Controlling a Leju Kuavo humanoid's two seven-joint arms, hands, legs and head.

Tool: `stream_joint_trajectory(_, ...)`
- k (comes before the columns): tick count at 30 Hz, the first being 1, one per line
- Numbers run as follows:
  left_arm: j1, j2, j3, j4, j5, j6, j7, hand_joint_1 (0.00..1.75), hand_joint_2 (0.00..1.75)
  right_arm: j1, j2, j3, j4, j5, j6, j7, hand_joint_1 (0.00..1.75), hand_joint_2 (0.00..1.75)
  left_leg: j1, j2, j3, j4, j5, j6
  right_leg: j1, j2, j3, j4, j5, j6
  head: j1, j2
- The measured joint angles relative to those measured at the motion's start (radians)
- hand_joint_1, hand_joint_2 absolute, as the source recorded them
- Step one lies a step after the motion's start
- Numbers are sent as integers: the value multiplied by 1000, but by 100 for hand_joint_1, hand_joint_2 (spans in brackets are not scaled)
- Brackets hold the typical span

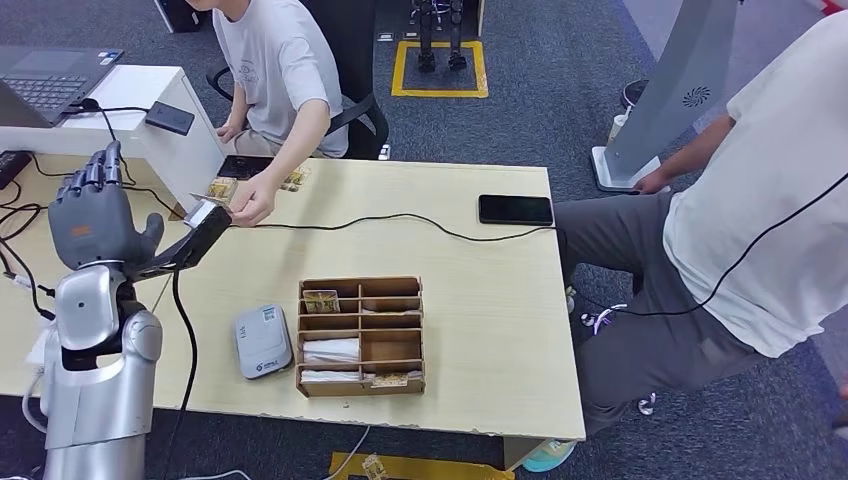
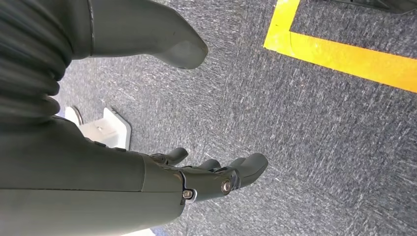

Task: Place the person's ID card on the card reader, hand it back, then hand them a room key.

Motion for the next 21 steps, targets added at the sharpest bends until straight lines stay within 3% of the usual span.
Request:
stream_joint_trajectory(7,74,-66,213,-72,2,86,-90,0,175,5,9,-19,-9,0,5,1,0,175,0,1,0,0,0,0,0,1,-1,0,0,0,0,0)
stream_joint_trajectory(12,146,-120,432,-109,50,186,-115,0,175,11,29,-45,-35,0,13,16,0,175,1,3,-1,0,-1,0,0,3,-2,0,-1,0,0,0)
stream_joint_trajectory(16,172,-151,569,-117,65,202,-158,0,175,15,42,-56,-52,0,19,18,0,175,0,-1,-2,0,-1,0,0,-2,-2,0,-1,0,0,0)
stream_joint_trajectory(19,177,-169,629,-119,70,202,-130,0,175,13,47,-59,-61,0,21,18,0,175,1,-2,-2,0,-1,0,0,-3,0,0,-1,0,0,0)
stream_joint_trajectory(21,182,-178,696,-95,172,187,-83,0,175,14,49,-60,-64,0,23,18,0,175,0,0,-1,-1,-1,0,-1,-1,1,0,-1,0,0,0)
